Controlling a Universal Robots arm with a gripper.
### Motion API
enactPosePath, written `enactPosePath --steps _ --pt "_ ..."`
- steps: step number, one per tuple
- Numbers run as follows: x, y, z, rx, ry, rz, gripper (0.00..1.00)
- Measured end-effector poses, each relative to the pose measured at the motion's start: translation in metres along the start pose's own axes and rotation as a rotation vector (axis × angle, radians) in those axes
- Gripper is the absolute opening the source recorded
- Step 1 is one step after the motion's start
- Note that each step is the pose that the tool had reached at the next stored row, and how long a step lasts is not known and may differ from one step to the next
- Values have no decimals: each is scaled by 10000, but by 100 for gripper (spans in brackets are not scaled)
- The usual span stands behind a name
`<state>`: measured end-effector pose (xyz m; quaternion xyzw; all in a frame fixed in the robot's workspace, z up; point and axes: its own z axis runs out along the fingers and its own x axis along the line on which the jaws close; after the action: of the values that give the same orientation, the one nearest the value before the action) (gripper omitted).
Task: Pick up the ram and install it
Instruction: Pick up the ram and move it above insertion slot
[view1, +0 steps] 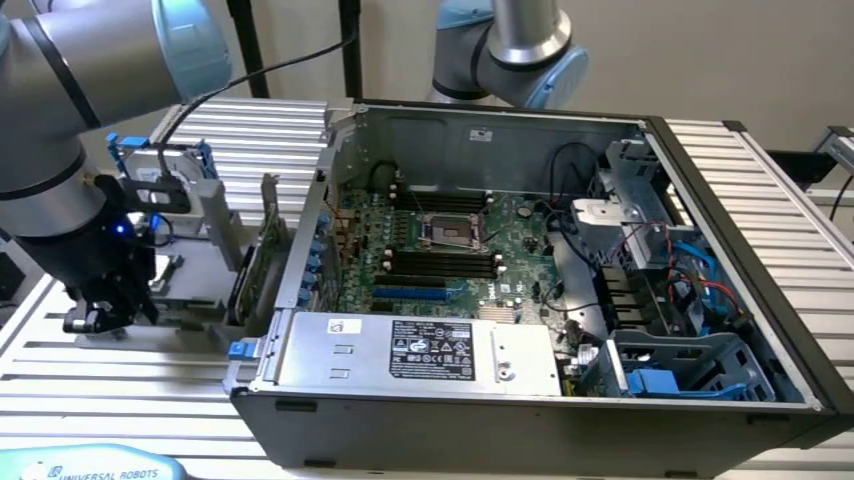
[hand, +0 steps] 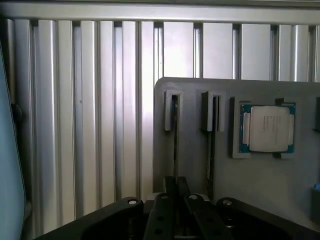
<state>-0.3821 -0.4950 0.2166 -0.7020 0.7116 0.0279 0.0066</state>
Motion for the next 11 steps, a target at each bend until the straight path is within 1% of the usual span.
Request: enactPosePath --steps 4,7,11 --pt "-8 -6 -148 -3 -50 -9 14" --pt "-14 -16 -276 -5 -72 -19 14" --pt "-23 -48 -459 -11 -88 -46 14"
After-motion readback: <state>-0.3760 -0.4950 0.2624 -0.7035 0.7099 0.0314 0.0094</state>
